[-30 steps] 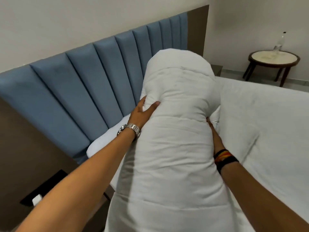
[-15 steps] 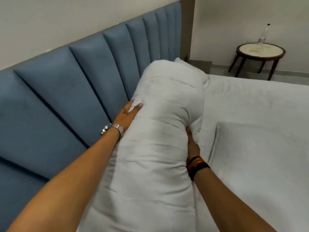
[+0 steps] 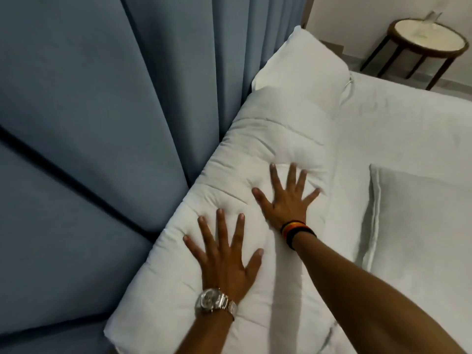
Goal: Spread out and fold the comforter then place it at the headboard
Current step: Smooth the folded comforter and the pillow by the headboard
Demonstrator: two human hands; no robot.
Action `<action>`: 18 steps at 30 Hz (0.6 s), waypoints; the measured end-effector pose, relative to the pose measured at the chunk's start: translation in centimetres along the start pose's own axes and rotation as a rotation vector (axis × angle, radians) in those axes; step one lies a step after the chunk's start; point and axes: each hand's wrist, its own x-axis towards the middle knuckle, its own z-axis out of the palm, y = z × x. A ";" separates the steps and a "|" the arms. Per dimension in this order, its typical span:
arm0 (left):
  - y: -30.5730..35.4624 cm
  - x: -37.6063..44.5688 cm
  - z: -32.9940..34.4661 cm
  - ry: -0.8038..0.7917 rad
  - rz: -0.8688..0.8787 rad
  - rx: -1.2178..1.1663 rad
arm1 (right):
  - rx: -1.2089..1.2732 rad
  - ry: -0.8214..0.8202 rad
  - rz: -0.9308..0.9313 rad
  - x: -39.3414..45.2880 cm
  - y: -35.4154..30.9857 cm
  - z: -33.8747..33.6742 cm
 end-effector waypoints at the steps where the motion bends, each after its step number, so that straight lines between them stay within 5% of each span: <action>1: 0.2 0.0 0.8 -0.027 0.001 -0.005 | -0.053 -0.059 0.011 0.5 0.6 1.3; 10: 1.8 -0.8 -1.3 -0.148 -0.034 0.002 | 0.050 -0.064 -0.018 -4.3 4.9 -2.5; 18: 16.9 -2.6 -4.5 -0.386 0.204 -0.058 | 0.162 0.180 0.461 -19.5 26.7 -11.4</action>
